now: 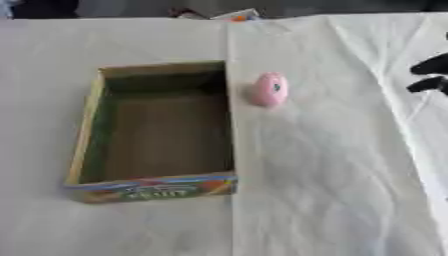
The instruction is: Pick up objects on the table and place them in the box.
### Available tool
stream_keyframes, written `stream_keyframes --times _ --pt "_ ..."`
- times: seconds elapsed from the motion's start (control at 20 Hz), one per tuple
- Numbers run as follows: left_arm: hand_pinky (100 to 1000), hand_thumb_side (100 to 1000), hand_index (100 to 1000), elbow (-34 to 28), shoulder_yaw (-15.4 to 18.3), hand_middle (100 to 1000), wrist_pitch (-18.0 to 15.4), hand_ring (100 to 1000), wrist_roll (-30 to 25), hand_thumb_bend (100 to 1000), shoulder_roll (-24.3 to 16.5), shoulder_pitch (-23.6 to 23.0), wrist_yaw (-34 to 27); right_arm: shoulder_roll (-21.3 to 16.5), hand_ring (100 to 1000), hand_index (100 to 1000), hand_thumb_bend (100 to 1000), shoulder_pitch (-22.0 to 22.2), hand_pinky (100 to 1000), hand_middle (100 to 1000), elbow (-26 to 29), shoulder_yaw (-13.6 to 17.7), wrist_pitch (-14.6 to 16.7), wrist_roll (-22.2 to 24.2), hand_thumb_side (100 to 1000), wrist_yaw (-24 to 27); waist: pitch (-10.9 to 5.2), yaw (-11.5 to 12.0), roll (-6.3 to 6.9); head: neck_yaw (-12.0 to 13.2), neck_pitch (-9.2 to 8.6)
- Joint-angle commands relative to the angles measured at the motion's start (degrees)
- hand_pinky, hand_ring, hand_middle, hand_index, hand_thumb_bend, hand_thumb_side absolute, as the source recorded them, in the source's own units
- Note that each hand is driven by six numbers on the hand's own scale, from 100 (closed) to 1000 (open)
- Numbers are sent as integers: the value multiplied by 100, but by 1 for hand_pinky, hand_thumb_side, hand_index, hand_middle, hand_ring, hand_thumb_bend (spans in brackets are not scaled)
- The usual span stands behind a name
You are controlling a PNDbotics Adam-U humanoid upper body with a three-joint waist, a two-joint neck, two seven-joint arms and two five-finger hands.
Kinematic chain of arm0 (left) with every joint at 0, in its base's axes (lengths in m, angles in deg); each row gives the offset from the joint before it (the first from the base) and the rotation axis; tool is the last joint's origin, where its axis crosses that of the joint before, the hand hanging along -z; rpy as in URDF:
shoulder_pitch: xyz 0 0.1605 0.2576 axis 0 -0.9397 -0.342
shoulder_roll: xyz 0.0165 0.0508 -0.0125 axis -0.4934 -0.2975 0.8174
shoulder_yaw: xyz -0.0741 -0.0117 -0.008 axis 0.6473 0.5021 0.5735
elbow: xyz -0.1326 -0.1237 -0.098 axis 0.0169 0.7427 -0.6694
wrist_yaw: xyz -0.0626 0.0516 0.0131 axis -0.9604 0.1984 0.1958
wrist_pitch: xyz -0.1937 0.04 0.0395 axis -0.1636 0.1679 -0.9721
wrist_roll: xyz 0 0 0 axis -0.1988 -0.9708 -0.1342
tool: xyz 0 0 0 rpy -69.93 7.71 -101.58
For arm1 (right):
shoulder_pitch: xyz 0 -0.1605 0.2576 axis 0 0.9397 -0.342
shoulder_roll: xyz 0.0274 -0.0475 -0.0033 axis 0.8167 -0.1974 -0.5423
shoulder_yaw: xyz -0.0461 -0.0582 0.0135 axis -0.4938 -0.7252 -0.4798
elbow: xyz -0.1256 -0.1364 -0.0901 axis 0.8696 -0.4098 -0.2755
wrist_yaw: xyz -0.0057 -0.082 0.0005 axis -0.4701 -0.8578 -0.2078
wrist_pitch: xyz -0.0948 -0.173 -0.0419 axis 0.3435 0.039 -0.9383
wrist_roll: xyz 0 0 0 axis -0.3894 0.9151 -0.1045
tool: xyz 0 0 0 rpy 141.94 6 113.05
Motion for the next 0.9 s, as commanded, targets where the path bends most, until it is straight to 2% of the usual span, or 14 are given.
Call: stream_keyframes --times 0.05,0.15,0.25,0.3,0.35,0.4,0.45,0.5,0.55,0.6,0.9 --pt "522 932 608 -112 7 575 -5 629 -23 100 -63 27 5 -128 656 866 100 -14 528 585 112 63 9 -36 1000 -25 -96 -2 -13 -18 -31" --pt "522 932 608 -112 1 576 -3 629 -27 100 -71 23 3 -319 674 873 100 -22 540 609 112 61 25 -147 1000 -2 -97 -3 -15 -22 -21" --pt "522 932 608 -112 -9 576 -1 629 -37 100 -79 23 -1 -670 689 880 100 -70 552 629 112 37 66 -302 1000 53 -99 0 -20 -31 -19" --pt "522 932 608 -112 -16 576 1 630 -44 100 -84 22 -3 -927 720 897 151 -110 574 668 112 8 60 -336 1000 57 -100 6 -25 -33 -18" --pt "522 932 608 -112 -22 576 2 630 -50 100 -87 22 -5 -1163 731 902 201 -151 581 680 112 -19 24 -337 1000 57 -100 12 -27 -37 -17" --pt "522 932 608 -112 -28 576 3 630 -56 100 -91 22 -6 -1443 744 905 298 -205 593 699 112 -49 -20 -307 1000 37 -100 21 -28 -43 -12" --pt "522 931 608 -112 -33 576 3 630 -61 100 -95 23 -8 -1697 747 905 323 -259 597 704 112 -71 -60 -277 1000 9 -101 30 -27 -47 -8" --pt "522 931 608 -112 -38 576 2 630 -67 100 -100 25 -10 -1959 760 909 402 -314 612 722 112 -104 -91 -235 1000 -33 -102 41 -29 -54 -7" --pt "522 930 608 -112 -44 576 1 630 -72 100 -102 26 -13 -2201 761 910 411 -371 613 724 112 -144 -129 -179 1000 -80 -103 52 -28 -63 -7" --pt "522 930 608 -112 -52 577 1 630 -79 100 -106 29 -16 -2456 773 913 468 -436 624 744 112 -196 -178 -104 1000 -133 -104 63 -30 -80 -8" --pt "522 929 608 -112 -112 577 16 631 -143 100 -138 40 -42 -3563 791 910 536 -704 642 760 112 -456 -697 108 1000 -385 -132 82 -41 -147 42"
